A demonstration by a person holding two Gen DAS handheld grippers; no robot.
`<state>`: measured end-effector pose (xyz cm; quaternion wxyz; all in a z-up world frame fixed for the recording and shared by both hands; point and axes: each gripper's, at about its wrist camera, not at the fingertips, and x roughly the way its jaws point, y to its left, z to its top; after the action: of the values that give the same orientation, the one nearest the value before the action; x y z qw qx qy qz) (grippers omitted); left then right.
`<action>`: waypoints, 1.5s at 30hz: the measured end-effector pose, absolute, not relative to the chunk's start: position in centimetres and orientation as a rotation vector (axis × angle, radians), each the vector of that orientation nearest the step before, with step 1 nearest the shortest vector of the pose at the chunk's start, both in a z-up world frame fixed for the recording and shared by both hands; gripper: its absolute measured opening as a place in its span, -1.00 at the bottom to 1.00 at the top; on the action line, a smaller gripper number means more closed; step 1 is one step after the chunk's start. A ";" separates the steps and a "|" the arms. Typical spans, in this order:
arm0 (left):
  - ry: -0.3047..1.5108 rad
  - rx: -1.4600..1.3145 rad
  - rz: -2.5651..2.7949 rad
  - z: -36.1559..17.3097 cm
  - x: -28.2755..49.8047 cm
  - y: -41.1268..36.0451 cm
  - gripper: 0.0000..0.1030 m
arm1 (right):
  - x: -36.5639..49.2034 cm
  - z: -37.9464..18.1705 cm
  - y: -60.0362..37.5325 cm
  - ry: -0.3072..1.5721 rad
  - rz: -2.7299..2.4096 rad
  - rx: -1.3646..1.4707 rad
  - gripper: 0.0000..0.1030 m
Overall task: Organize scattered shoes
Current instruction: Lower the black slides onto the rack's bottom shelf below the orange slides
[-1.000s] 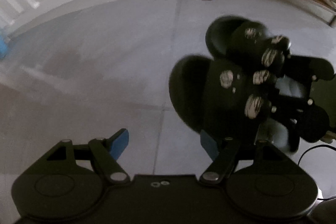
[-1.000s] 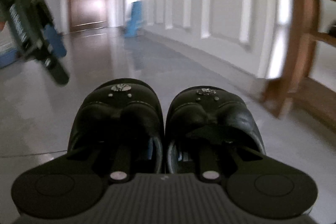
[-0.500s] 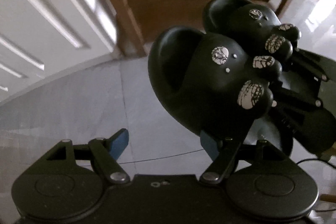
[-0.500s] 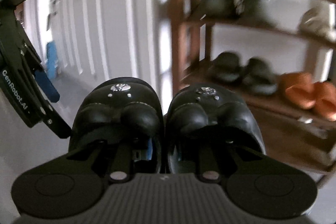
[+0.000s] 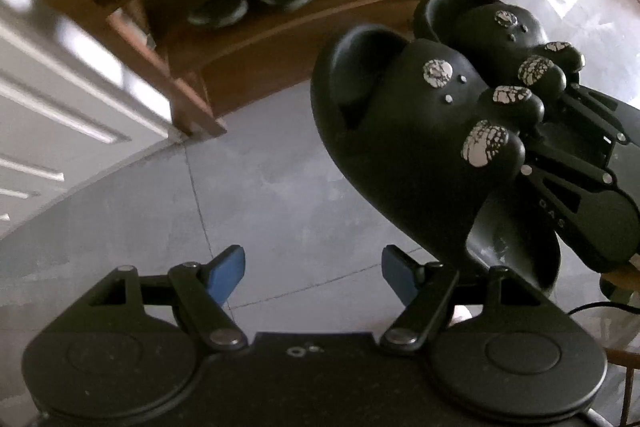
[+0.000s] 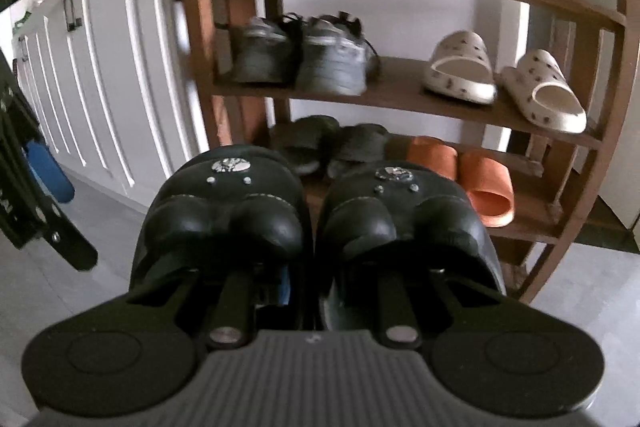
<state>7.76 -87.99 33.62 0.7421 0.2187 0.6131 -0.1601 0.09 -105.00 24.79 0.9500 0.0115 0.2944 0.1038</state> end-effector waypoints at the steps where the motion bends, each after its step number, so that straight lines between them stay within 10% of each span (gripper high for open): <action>1: 1.341 0.486 -0.350 33.4 8.5 -88.4 0.46 | 0.3 24.4 -106.0 0.577 0.206 0.040 -0.53; 28: 1.255 0.489 -0.266 6.5 21.9 -97.1 0.47 | 14.0 2.0 -114.3 0.625 -0.024 0.125 -0.53; 45: 1.180 0.416 -0.255 -0.4 25.3 -97.2 0.47 | 27.3 -5.7 -115.6 0.627 -0.053 0.002 -0.53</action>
<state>25.28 -97.19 -0.42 0.8030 0.1943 0.5507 -0.1190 27.27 -115.63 -5.69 0.9509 0.0011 0.3085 -0.0259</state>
